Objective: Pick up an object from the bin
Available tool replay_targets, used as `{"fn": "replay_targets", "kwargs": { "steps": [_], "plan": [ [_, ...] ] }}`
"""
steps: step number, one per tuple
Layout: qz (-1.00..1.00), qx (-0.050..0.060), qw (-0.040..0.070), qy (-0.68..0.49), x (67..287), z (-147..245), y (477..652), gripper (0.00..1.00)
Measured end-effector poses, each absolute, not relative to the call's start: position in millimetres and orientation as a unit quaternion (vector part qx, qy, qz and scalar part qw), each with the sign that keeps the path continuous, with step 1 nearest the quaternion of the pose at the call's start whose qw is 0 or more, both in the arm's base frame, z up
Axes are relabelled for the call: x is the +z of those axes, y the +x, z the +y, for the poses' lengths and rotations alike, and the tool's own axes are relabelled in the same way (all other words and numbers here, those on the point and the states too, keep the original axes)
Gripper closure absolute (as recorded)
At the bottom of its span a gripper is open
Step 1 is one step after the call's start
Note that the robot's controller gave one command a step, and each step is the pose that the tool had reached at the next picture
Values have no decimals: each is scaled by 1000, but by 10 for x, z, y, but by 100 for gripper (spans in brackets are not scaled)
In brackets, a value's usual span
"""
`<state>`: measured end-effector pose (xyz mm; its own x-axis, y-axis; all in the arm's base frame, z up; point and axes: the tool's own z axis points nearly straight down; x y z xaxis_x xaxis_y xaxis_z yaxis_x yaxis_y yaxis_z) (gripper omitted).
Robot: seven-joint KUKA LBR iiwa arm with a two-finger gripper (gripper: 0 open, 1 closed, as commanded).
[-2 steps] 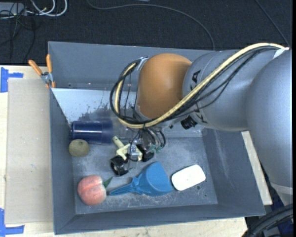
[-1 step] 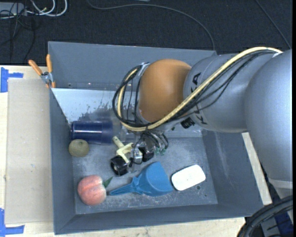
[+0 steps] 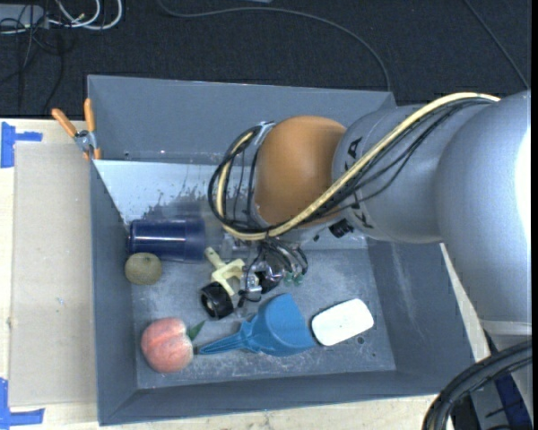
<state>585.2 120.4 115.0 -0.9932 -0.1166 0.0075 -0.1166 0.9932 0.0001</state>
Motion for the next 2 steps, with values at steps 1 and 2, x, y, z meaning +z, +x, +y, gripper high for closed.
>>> {"fn": "replay_targets", "kwargs": {
  "steps": [1, 2],
  "plan": [
    [-987, 0, 1, 162, 1360, 1280, 5858, 0],
    [-985, -1, 2, 172, 799, 1235, 5908, 0]
  ]
}}
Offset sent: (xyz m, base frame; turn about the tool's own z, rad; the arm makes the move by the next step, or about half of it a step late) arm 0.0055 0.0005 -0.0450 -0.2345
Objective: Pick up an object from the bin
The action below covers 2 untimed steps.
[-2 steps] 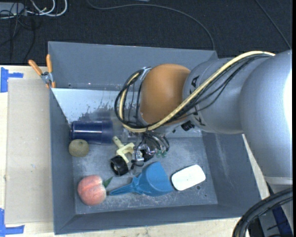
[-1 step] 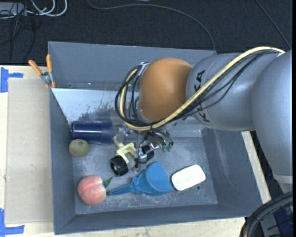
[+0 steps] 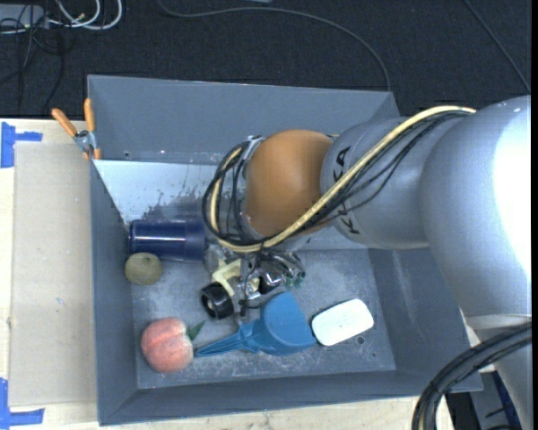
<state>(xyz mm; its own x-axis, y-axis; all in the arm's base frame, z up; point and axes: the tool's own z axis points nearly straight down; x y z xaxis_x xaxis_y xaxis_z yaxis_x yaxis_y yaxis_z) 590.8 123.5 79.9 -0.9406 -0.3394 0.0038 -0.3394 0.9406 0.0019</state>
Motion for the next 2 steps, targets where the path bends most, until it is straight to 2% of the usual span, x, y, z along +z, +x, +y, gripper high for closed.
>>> {"fn": "replay_targets", "kwargs": {
  "steps": [1, 2],
  "plan": [
    [-974, 0, -4, 229, 573, 1252, 5972, 100],
    [-972, -1, -4, 235, 580, 1257, 5966, 100]
  ]
}}
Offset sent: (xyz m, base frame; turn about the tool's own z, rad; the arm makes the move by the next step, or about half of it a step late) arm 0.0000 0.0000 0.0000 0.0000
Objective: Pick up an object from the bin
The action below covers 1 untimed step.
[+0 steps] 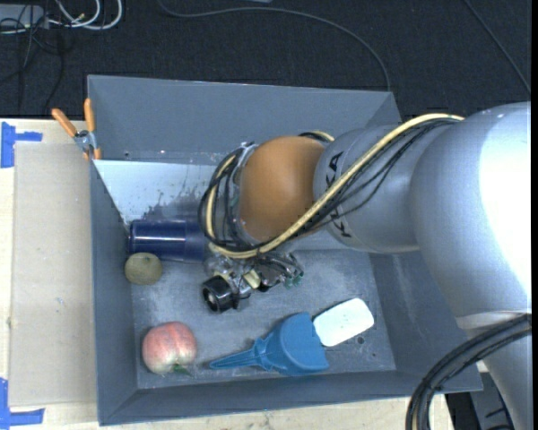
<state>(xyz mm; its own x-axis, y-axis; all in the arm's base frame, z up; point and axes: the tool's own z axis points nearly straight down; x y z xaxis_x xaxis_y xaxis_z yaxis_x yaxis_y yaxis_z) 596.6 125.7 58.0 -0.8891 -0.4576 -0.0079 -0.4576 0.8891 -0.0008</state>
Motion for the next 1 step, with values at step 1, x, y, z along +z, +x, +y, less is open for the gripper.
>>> {"fn": "replay_targets", "kwargs": {
  "steps": [1],
  "plan": [
    [971, 1, 2, -239, 594, 1256, 5951, 100]
  ]
}}
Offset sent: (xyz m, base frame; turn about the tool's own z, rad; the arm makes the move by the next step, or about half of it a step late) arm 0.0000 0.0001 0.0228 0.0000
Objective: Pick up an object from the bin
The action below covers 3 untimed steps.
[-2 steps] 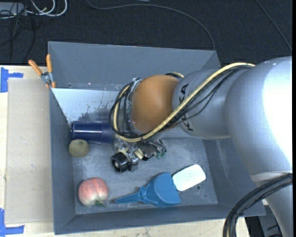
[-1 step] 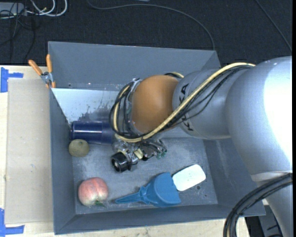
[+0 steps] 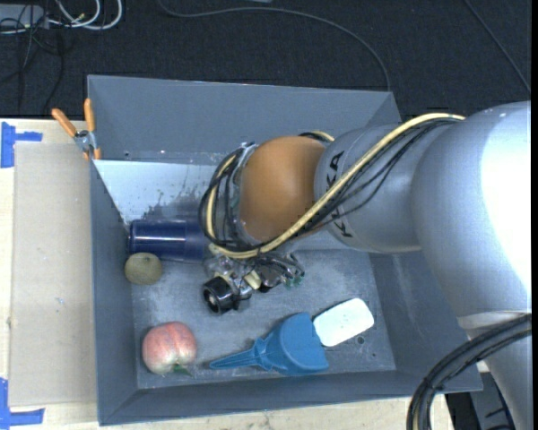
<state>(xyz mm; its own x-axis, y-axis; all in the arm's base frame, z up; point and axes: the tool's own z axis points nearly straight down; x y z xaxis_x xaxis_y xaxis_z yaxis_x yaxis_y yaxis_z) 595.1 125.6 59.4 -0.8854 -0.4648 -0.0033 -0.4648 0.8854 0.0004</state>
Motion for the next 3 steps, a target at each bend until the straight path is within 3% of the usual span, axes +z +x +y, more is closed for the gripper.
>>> {"fn": "replay_targets", "kwargs": {
  "steps": [3],
  "plan": [
    [972, 1, 1, -236, 748, 1258, 5946, 100]
  ]
}}
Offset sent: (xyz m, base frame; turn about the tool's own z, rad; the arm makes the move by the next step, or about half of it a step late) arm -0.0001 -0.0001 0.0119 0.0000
